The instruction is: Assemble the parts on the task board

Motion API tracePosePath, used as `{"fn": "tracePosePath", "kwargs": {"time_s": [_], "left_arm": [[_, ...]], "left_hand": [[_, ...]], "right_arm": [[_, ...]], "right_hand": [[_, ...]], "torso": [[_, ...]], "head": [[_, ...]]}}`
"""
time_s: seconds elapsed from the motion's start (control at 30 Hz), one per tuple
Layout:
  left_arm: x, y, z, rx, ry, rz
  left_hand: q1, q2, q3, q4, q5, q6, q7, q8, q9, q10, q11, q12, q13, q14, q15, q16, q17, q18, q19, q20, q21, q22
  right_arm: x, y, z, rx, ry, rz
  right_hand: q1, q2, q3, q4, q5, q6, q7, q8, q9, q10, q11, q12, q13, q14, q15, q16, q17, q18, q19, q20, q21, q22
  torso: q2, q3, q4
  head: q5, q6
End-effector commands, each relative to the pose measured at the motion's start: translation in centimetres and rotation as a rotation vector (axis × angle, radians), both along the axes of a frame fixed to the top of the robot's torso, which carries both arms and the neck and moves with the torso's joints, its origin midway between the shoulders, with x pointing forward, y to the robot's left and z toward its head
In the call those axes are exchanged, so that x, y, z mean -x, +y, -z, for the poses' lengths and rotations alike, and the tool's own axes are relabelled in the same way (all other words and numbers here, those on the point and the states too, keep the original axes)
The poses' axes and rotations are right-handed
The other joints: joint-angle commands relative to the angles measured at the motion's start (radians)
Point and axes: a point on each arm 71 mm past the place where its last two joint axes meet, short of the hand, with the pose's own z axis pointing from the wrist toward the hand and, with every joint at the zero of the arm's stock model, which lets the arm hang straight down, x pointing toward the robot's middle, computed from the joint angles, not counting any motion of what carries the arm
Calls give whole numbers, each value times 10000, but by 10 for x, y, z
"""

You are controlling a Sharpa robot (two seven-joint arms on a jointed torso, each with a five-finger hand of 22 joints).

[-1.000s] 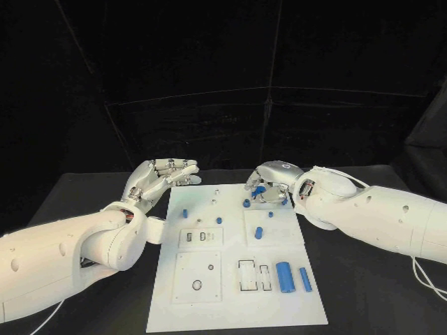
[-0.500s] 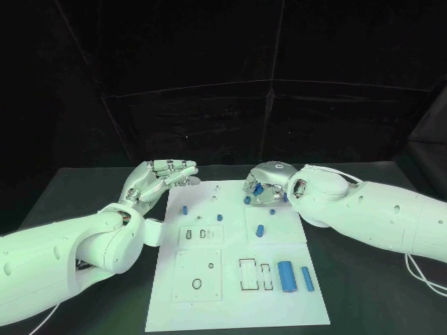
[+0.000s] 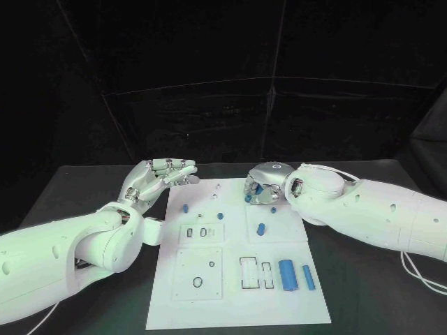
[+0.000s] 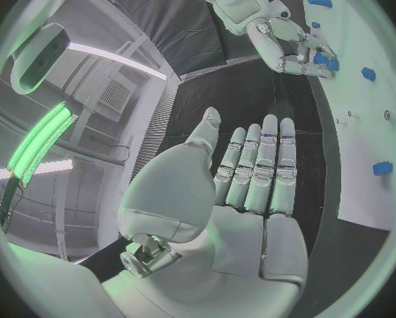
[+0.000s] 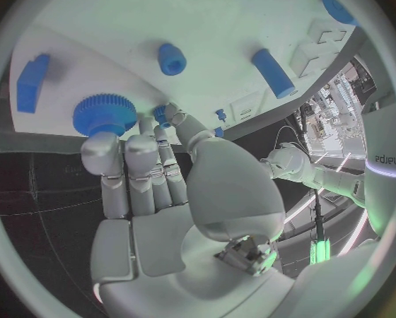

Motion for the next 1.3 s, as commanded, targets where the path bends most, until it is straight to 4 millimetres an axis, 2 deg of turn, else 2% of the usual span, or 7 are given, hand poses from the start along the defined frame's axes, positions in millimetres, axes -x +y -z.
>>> {"fn": "tracePosePath", "kwargs": {"time_s": [0.03, 0.4, 0.5, 0.63, 0.9, 1.27, 1.3], "left_arm": [[1, -1, -3, 88, -263, 137], [0, 2, -3, 47, -229, 73], [0, 2, -3, 39, -216, 67], [-1, 2, -2, 32, -190, 65], [-1, 4, -2, 29, -148, 38], [-3, 3, -1, 48, -103, 54], [-3, 3, -1, 48, -100, 55]], "left_hand": [[84, -26, -9, -54, 43, 32, 5, -69, -15, 27, 33, -66, -13, 18, 28, -43, -9, 118, 42, 4, -36, -14], [98, -16, 5, -83, 42, 38, 6, -86, -17, 31, 35, -88, -13, 21, 31, -60, -16, 118, 44, 7, -48, -23], [102, -2, 15, -93, 43, 42, 7, -93, -17, 33, 36, -98, -13, 24, 31, -68, -19, 118, 46, 8, -53, -28], [109, 11, 26, -106, 42, 46, 8, -101, -18, 37, 36, -109, -12, 27, 32, -76, -22, 119, 48, 8, -59, -32], [118, 26, 40, -125, 42, 54, 7, -111, -18, 44, 36, -121, -12, 34, 31, -85, -26, 120, 53, 9, -65, -38], [134, 53, 67, -161, 42, 73, 1, -127, -17, 62, 31, -143, -10, 51, 28, -101, -33, 122, 66, 8, -74, -49], [139, 61, 74, -170, 42, 76, 0, -132, -17, 66, 30, -149, -10, 54, 27, -105, -34, 122, 69, 8, -77, -52]], "right_arm": [[0, 2, 0, 254, 140, -47], [-1, 4, 1, 272, 177, -88], [-1, 5, -1, 127, 83, -62], [1, 7, -7, -506, -457, -87], [5, 12, -18, -1658, -1473, -71], [-4, 22, -19, -1947, -1630, 274], [-6, 24, -18, -1937, -1613, 287]], "right_hand": [[11, 131, 94, 25, -78, 127, 8, 39, 18, 125, -6, 52, 8, 274, 10, 217, 213, -198, 108, -2, 155, 216], [-39, 271, 335, 78, -124, 370, -22, 55, 23, 435, -66, 62, 9, 282, -26, 807, 771, -289, 335, -29, 562, 782], [-39, 326, 402, 105, -139, 477, -43, 83, 34, 553, -93, 87, 24, 286, -44, 949, 910, -315, 408, -39, 671, 943], [124, 581, 654, 155, -657, 941, -183, 267, 107, 980, -243, 239, 106, 283, -152, 1202, 1129, -376, 595, -117, 922, 1325], [181, 560, 780, 166, -681, 1162, -267, 337, 144, 1202, -335, 307, 175, 273, -221, 1361, 1256, -416, 695, -186, 1073, 1549], [120, 515, 801, 217, -701, 1164, -263, 316, 140, 1194, -331, 281, 184, 260, -225, 1393, 1257, -421, 694, -201, 1102, 1579], [116, 513, 801, 221, -704, 1163, -262, 314, 140, 1192, -330, 279, 184, 259, -225, 1394, 1256, -421, 694, -201, 1103, 1580]], "torso": [[13, 11, -1], [36, 28, 6], [33, 33, 8], [29, 45, 6], [35, 36, 9], [63, 34, 61], [69, 40, 44]], "head": [[24, -16], [22, -31], [20, -71], [41, -79], [47, -28], [100, -16], [110, -14]]}}
